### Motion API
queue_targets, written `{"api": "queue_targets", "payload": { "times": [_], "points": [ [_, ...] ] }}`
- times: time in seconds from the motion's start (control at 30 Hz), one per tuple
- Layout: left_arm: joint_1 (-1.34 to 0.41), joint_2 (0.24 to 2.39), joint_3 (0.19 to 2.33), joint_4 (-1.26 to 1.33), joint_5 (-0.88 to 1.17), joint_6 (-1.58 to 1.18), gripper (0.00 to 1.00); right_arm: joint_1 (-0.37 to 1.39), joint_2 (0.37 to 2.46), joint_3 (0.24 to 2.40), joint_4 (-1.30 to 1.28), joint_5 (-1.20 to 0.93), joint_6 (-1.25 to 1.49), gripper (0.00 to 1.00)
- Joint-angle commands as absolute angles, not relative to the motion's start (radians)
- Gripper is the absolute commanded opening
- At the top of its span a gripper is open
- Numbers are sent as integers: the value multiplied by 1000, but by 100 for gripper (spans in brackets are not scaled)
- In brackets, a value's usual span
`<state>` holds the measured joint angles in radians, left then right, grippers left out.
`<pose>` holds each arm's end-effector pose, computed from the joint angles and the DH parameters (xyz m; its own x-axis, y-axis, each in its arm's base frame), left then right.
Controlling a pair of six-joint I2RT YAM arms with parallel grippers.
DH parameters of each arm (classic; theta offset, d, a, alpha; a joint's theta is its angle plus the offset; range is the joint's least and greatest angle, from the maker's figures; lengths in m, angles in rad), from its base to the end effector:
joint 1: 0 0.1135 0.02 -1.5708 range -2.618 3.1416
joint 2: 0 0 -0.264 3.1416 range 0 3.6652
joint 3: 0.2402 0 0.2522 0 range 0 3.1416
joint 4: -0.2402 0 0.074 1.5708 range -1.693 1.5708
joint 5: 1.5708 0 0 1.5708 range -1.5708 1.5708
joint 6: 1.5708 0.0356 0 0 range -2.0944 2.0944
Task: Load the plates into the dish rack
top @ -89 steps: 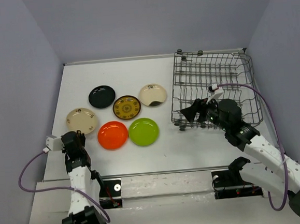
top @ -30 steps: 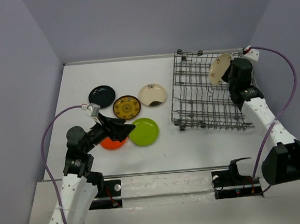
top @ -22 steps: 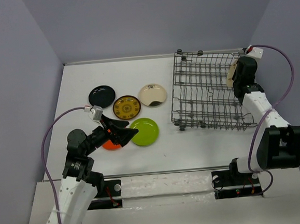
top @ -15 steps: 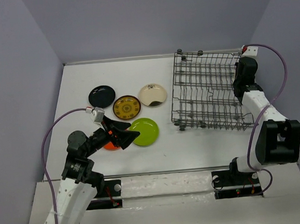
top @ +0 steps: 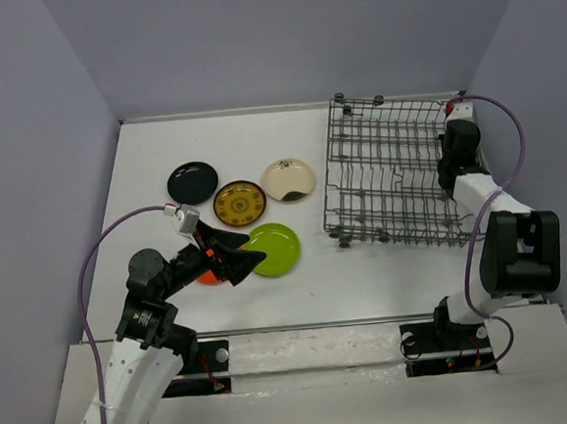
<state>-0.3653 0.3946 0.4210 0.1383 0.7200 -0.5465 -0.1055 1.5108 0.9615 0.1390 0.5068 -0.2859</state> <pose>0.1027 -0.0644 0.2980 -0.3245 -0.2942 -0.8990 0.8281 0.3710 -0.4203 0.3371 -0.0531 0.2584 -0.5314 -0.1917 -0.8252 0.4011 0.8010 -0.4444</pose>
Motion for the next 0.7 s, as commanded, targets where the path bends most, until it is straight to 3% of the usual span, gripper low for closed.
{"api": "queue_targets", "payload": {
  "times": [0.0, 0.23, 0.53, 0.67],
  "points": [
    [-370, 388, 465, 163, 727, -535, 99, -115, 1520, 959, 207, 499, -285, 7],
    [-370, 391, 465, 161, 724, -535, 99, -115, 1563, 962, 187, 488, -261, 7],
    [-370, 403, 465, 155, 709, -538, 99, -115, 1612, 945, 167, 491, -189, 34],
    [-367, 417, 466, 153, 710, -540, 99, -115, 1602, 969, 152, 512, -155, 56]
  ]
}}
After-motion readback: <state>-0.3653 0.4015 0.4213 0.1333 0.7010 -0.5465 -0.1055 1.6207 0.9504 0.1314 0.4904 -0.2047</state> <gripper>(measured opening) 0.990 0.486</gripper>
